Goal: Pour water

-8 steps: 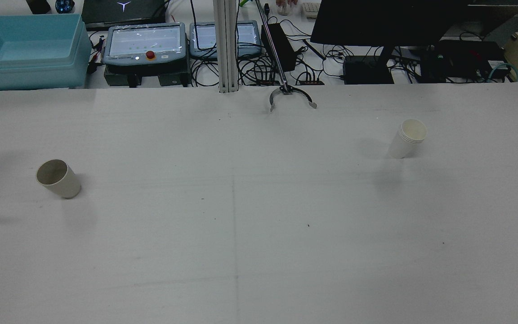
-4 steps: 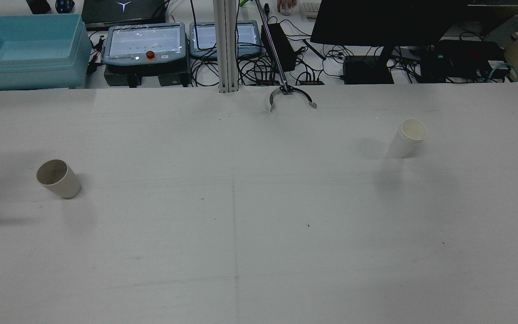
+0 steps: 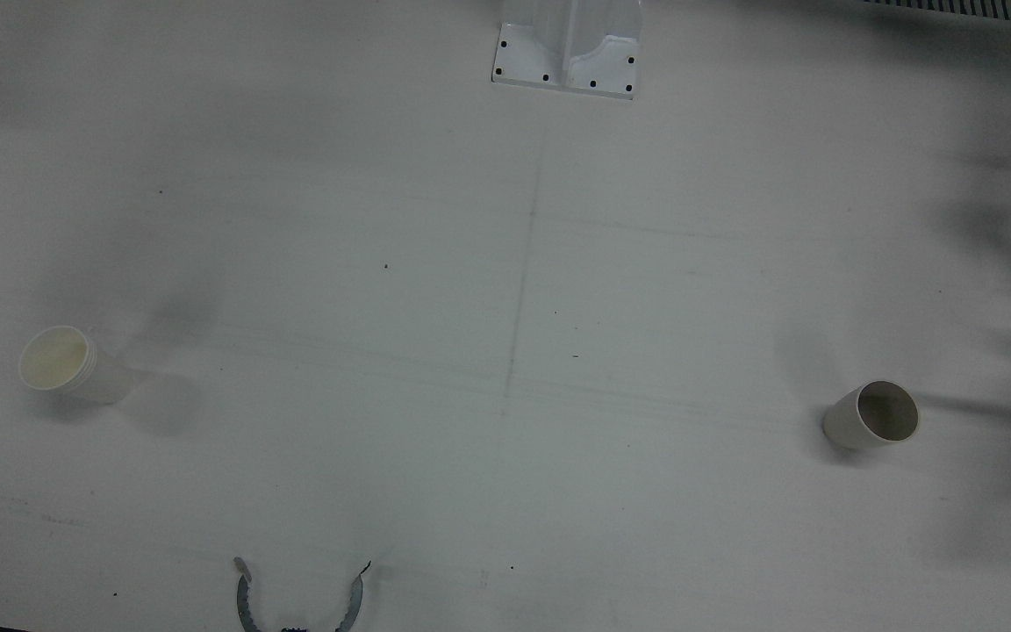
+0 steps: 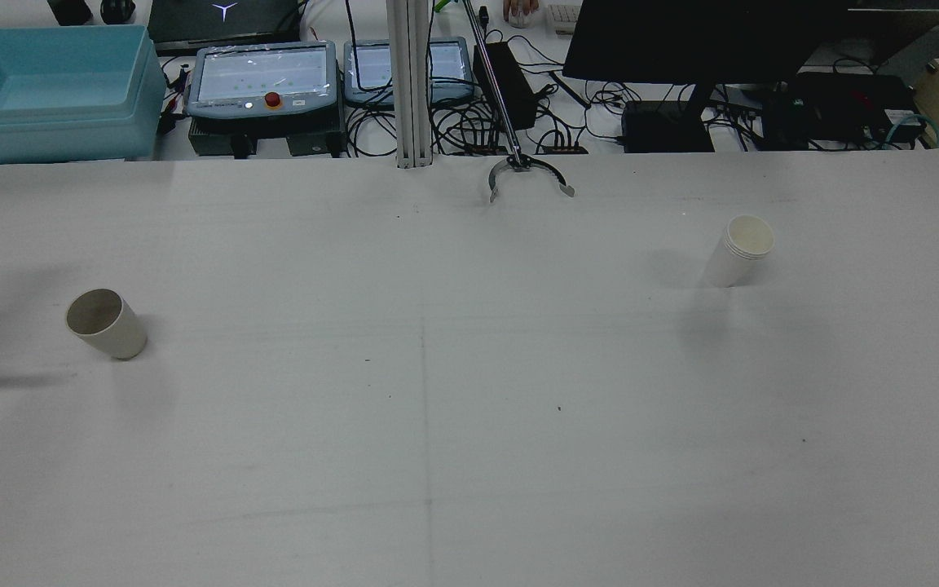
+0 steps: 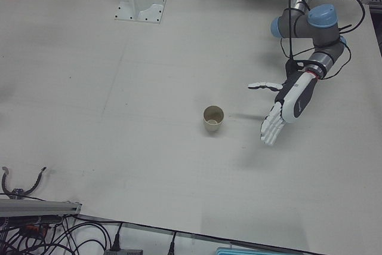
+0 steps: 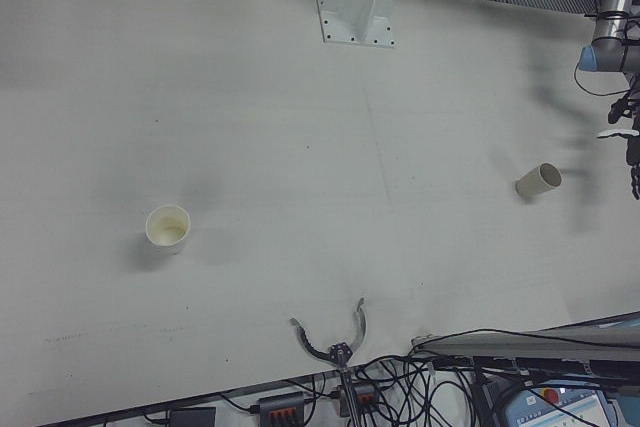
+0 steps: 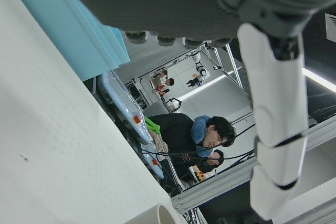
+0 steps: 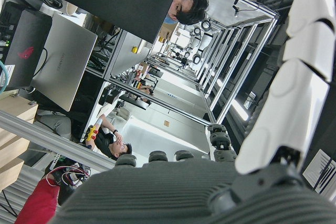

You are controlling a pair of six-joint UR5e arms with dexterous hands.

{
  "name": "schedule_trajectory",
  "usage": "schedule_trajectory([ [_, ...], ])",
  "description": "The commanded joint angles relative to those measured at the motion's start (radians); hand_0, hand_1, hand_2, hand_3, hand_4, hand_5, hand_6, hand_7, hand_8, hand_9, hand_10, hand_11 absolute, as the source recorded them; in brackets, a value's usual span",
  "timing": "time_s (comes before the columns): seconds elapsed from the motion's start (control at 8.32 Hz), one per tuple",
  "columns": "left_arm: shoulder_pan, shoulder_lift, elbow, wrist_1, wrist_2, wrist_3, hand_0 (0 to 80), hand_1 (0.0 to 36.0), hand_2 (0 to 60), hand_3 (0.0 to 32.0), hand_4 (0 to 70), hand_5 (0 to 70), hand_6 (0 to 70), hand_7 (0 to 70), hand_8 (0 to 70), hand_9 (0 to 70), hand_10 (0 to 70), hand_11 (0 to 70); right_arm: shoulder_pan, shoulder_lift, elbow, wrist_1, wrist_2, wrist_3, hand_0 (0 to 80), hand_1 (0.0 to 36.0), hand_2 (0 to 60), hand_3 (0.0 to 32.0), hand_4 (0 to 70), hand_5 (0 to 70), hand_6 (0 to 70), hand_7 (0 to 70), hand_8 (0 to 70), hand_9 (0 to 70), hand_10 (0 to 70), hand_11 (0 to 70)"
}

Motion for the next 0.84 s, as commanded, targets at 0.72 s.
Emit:
schedule_trajectory([
  [0.72, 0.109, -0.074, 0.064, -0.020, -0.002, 0.050, 50.8, 22.6, 16.2, 5.0, 0.0, 0.0, 0.0, 0.0, 0.0, 0.0, 0.0, 0.6, -0.006, 0.009, -0.027, 0.002, 0.003, -0.022, 46.5, 15.4, 11.3, 4.6, 0.0, 0.0, 0.0, 0.0, 0.0, 0.0, 0.0, 0.0],
])
